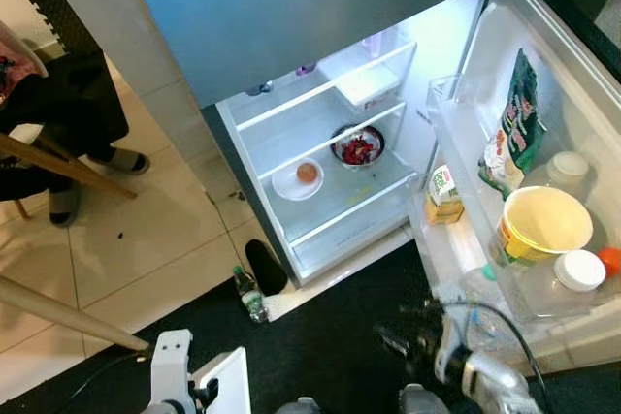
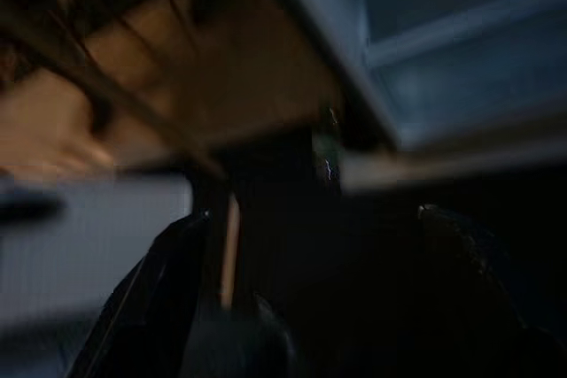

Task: Restocking fridge

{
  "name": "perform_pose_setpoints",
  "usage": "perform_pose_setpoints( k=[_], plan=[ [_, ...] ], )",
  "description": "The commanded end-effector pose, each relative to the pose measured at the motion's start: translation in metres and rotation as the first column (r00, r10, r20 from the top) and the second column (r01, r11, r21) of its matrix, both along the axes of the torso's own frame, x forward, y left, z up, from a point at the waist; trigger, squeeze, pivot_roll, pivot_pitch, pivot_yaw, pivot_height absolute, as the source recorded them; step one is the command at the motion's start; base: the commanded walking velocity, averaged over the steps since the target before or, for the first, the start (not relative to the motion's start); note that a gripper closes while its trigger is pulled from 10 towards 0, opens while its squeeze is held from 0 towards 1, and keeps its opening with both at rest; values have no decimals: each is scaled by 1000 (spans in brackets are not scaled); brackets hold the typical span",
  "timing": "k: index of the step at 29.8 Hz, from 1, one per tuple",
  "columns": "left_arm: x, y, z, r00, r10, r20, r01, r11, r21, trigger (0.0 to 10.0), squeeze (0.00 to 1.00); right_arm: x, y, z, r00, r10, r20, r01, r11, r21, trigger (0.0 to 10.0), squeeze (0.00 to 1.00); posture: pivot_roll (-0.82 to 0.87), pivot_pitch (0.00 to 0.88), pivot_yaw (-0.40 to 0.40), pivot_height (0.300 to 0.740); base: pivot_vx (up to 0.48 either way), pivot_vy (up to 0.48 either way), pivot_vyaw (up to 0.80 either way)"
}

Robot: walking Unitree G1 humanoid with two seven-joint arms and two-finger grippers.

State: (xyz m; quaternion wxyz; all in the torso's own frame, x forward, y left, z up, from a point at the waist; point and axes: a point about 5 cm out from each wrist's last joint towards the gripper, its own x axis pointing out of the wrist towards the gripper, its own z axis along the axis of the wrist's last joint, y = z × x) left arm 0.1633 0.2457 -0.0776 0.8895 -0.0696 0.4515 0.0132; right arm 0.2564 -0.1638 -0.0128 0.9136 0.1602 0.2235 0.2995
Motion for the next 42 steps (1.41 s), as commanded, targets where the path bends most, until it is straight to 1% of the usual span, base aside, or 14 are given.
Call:
perform_pose_setpoints(
  k=[1,8,9,13,19,27,29,30,31,32,36,38,40,42],
  plan=[
    [-24,-2,-11,996,-2,-94,3,1000,11,10000,0,23,-12,27,983,-143,111,126,981,150,10000,0,-45,159,99,740,0,0,0],
    [-44,-1,-18,987,-9,-159,13,1000,25,10000,0,50,-31,63,932,-279,232,219,942,256,10000,0,-51,136,83,740,0,0,0],
    [-52,0,-20,983,-7,-185,13,999,31,10000,0,63,-44,79,892,-367,265,296,916,271,10000,0,-48,131,79,740,0,0,0],
    [-55,0,-21,981,-8,-192,14,999,34,10000,0,66,-47,84,880,-387,274,315,909,273,10000,0,-48,131,79,740,0,0,0],
    [-47,-4,-19,986,-14,-165,18,999,29,10000,0,69,-75,90,814,-508,280,470,861,196,10000,0,-27,123,69,740,0,0,0],
    [-47,-4,-19,986,-23,-166,28,999,31,10000,0,64,-94,86,788,-554,270,544,831,117,10000,0,-23,106,68,740,0,0,0],
    [-47,-4,-19,986,-24,-167,30,999,32,10000,0,64,-87,82,809,-528,258,519,848,108,10000,0,-25,105,66,740,0,0,0],
    [-47,-4,-19,985,-24,-168,30,999,33,10000,0,64,-75,77,840,-483,247,475,875,96,10000,0,-25,105,66,740,0,0,0],
    [-47,-4,-19,986,-22,-168,28,999,33,10000,0,62,-51,66,894,-389,221,379,921,86,10000,0,-21,105,64,740,0,0,0],
    [-46,-4,-19,986,-21,-166,27,999,33,10000,0,59,-42,61,913,-352,204,343,936,81,10000,0,-20,105,63,740,0,0,0],
    [-45,-5,-19,987,-18,-159,23,999,30,10000,0,52,-26,47,945,-284,163,281,959,41,10000,0,-20,105,63,740,0,0,0],
    [-41,-7,-18,990,-6,-138,10,1000,24,10000,0,33,-16,19,968,-246,48,249,967,-53,10000,0,-17,98,59,740,0,0,0],
    [-39,-7,-18,992,0,-129,3,1000,22,10000,0,25,-13,10,970,-242,6,241,966,-88,10000,0,-17,98,59,740,0,0,0],
    [-33,-6,-15,994,20,-103,-17,999,29,10000,0,-10,-15,-25,948,-268,-171,230,950,-212,10000,0,-14,83,53,740,0,0,0]
  ],
)
